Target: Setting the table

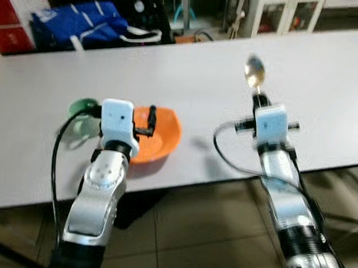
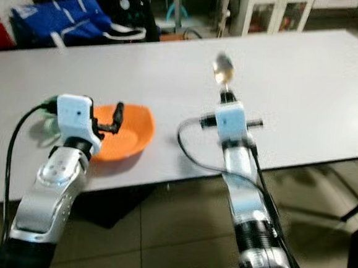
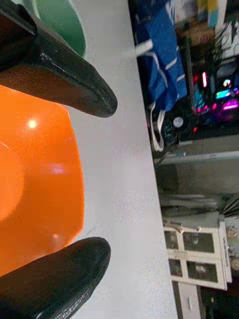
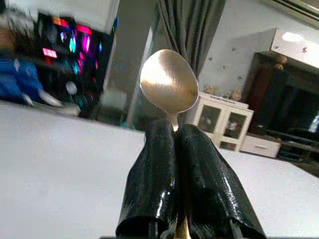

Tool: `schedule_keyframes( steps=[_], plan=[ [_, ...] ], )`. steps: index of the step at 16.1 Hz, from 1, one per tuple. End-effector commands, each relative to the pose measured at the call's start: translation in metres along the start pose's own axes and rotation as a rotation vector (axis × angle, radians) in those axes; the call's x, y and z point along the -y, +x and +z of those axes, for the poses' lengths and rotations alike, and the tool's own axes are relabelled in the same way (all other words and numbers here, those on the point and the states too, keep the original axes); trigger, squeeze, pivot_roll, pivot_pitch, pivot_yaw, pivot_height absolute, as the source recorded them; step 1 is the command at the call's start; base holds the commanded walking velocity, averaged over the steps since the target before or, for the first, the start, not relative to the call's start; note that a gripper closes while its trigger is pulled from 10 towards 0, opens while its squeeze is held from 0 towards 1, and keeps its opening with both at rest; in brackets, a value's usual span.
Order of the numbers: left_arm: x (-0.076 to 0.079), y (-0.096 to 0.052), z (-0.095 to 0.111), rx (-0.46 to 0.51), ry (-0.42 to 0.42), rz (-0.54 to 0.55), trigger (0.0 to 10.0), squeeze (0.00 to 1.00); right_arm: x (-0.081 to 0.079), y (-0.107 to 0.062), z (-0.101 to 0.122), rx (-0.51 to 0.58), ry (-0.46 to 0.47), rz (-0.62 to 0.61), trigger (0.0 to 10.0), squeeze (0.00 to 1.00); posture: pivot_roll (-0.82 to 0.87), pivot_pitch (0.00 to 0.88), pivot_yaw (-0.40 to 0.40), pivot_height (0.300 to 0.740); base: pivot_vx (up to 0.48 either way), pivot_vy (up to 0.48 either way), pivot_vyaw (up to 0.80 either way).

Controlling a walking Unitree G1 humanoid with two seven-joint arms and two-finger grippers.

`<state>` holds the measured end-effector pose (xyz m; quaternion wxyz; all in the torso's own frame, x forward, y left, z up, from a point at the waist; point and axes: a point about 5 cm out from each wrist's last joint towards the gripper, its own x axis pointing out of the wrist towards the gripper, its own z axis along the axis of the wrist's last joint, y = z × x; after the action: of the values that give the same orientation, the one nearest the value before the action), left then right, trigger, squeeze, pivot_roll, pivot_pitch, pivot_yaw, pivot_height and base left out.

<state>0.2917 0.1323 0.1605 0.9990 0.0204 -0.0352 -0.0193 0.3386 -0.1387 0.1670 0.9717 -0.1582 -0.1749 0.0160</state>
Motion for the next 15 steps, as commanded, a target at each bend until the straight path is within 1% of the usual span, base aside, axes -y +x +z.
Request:
schedule_keyframes(
  steps=[1, 2, 3, 5, 6, 8, 10, 12, 15],
  plan=[
    [-0.007, -0.001, 0.002, 0.006, 0.009, 0.018, 10.0, 0.00, 0.005, 0.010, 0.001, -0.025, 0.037, -0.024, 10.0, 0.00, -0.17, 0.000, 0.106, 0.740, 0.000, 0.000, 0.00],
    [-0.007, 0.000, 0.003, 0.006, 0.008, 0.015, 10.0, 0.00, 0.008, 0.015, -0.005, -0.073, 0.059, -0.034, 10.0, 0.00, -0.17, 0.000, 0.106, 0.740, 0.000, 0.000, 0.00],
    [-0.007, 0.000, 0.003, 0.006, 0.008, 0.015, 10.0, 0.00, 0.008, 0.017, -0.008, -0.092, 0.069, -0.036, 10.0, 0.00, -0.17, 0.000, 0.108, 0.740, 0.000, 0.000, 0.00],
    [-0.006, 0.000, 0.004, 0.009, 0.012, 0.008, 10.0, 0.00, 0.008, 0.026, -0.022, -0.210, 0.142, -0.037, 10.0, 0.00, -0.16, 0.000, 0.108, 0.740, 0.000, 0.000, 0.00],
    [-0.006, -0.001, 0.005, 0.009, 0.013, 0.008, 10.0, 0.00, 0.005, 0.031, -0.025, -0.251, 0.182, -0.026, 10.0, 0.00, -0.15, 0.000, 0.107, 0.740, 0.000, 0.000, 0.00],
    [-0.007, -0.004, 0.006, 0.009, 0.019, 0.005, 10.0, 0.00, 0.001, 0.040, -0.025, -0.278, 0.212, -0.017, 10.0, 0.00, -0.12, 0.000, 0.108, 0.740, 0.000, 0.000, 0.00],
    [-0.010, -0.007, 0.007, 0.005, 0.029, 0.012, 10.0, 0.00, -0.004, 0.047, -0.021, -0.280, 0.225, 0.006, 10.0, 0.00, -0.10, 0.000, 0.106, 0.740, 0.000, 0.000, 0.00],
    [-0.016, -0.010, 0.008, -0.002, 0.038, 0.031, 10.0, 0.00, -0.014, 0.056, -0.015, -0.274, 0.252, 0.054, 10.0, 0.00, -0.07, 0.000, 0.099, 0.740, 0.000, 0.000, 0.00],
    [-0.017, -0.015, 0.008, -0.007, 0.037, 0.049, 10.0, 0.00, -0.029, 0.057, -0.012, -0.284, 0.290, 0.127, 10.0, 0.00, -0.05, 0.000, 0.089, 0.740, 0.000, 0.000, 0.00]
  ],
)
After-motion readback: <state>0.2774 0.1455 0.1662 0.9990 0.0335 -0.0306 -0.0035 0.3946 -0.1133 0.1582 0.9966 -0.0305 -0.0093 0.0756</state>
